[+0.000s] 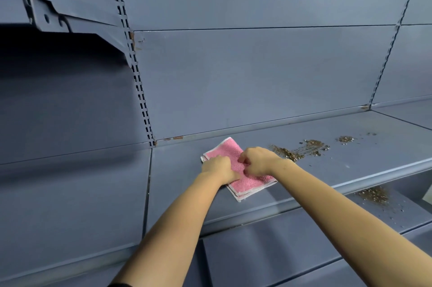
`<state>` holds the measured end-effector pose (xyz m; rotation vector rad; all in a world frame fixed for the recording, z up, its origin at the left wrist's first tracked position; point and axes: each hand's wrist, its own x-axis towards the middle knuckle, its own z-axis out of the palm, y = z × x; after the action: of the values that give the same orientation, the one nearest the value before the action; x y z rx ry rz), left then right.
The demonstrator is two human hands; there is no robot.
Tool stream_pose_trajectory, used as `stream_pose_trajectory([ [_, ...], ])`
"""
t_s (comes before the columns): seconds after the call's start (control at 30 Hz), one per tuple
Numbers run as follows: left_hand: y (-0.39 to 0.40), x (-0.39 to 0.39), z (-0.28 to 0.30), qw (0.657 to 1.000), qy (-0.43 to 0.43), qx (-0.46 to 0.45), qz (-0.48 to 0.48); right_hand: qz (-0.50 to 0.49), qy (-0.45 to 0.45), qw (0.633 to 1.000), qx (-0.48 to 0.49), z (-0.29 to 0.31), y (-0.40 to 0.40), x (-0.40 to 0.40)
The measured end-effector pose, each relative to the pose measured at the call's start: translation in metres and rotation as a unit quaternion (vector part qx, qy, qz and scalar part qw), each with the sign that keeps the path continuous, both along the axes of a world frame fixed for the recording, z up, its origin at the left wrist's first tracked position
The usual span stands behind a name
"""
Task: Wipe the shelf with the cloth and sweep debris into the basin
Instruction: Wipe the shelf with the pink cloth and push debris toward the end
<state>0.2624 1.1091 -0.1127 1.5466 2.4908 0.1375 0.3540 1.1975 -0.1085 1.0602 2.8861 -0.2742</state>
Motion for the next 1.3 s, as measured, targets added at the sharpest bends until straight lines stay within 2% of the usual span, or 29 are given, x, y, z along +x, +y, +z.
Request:
stream_pose_trajectory([
  [0.23, 0.001, -0.002, 0.004, 1.0, 0.006, -0.008, -0.012, 0.028, -0.039, 0.998, 0.035, 0.001, -0.003, -0.002],
  [0.43, -0.003, 0.0, 0.004, 0.995, 0.086, 0.021, -0.034, 0.039, -0.056, 0.994, 0.087, 0.004, -0.001, -0.005],
  [0.6, -0.004, -0.003, 0.017, 0.99, 0.12, 0.068, -0.033, 0.032, 0.02, 0.991, 0.128, 0.017, -0.002, -0.002],
  [0.77, -0.002, -0.008, 0.041, 0.964, 0.216, 0.15, -0.038, 0.032, 0.116, 0.964, 0.235, 0.039, -0.006, -0.003],
  [0.87, -0.006, -0.011, 0.04, 0.955, 0.245, 0.159, -0.061, 0.051, 0.101, 0.96, 0.256, 0.035, -0.009, 0.002],
  [0.93, -0.012, -0.01, 0.032, 0.962, 0.224, 0.12, -0.095, 0.072, 0.042, 0.965, 0.25, 0.024, -0.012, 0.008],
  [1.0, -0.018, -0.007, 0.02, 0.975, 0.17, 0.067, -0.126, 0.067, -0.008, 0.979, 0.194, 0.013, -0.015, 0.011],
  [1.03, -0.022, -0.005, 0.015, 0.981, 0.128, 0.049, -0.133, 0.049, -0.006, 0.988, 0.144, 0.01, -0.017, 0.012],
  [1.1, -0.025, -0.007, 0.01, 0.991, 0.033, 0.05, -0.119, 0.007, 0.055, 0.997, 0.044, 0.01, -0.023, 0.01],
  [1.17, -0.026, -0.012, 0.011, 0.992, -0.051, 0.07, -0.091, -0.015, 0.126, 0.992, 0.006, 0.014, -0.03, 0.004],
  [1.23, -0.028, -0.02, 0.013, 0.989, -0.079, 0.108, -0.055, -0.036, 0.138, 0.99, 0.003, 0.015, -0.04, -0.006],
  [1.3, -0.031, -0.029, 0.015, 0.988, -0.056, 0.145, -0.014, -0.063, 0.095, 0.994, 0.006, 0.009, -0.05, -0.018],
])
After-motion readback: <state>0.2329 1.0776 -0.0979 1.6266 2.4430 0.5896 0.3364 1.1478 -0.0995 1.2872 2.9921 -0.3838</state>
